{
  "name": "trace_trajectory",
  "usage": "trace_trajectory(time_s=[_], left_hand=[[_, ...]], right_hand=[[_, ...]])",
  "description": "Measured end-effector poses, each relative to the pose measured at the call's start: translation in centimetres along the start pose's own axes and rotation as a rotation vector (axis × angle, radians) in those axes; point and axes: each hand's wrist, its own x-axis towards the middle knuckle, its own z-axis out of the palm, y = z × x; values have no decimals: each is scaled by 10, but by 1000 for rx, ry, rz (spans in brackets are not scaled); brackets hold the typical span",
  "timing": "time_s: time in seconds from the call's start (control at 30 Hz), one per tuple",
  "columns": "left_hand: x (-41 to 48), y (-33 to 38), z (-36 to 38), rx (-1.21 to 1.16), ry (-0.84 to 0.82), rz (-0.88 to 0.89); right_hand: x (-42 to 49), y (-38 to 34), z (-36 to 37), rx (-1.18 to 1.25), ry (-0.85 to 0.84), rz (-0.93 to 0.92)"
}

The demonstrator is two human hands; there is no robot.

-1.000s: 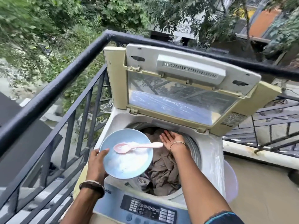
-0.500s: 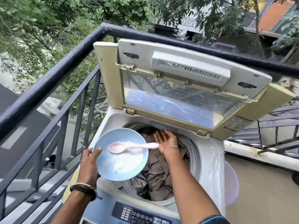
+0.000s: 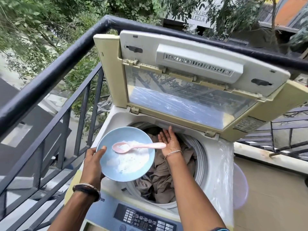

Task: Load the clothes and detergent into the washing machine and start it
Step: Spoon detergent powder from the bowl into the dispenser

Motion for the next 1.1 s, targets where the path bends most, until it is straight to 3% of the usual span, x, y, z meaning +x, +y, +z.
trace_trajectory(time_s=[0.5, 1.1], left_hand=[[-2, -7, 4, 9, 9, 9], [-15, -10, 7, -8, 12, 7]], right_hand=[[-20, 10, -26, 19, -128, 23], [-20, 19, -35, 67, -118, 46]])
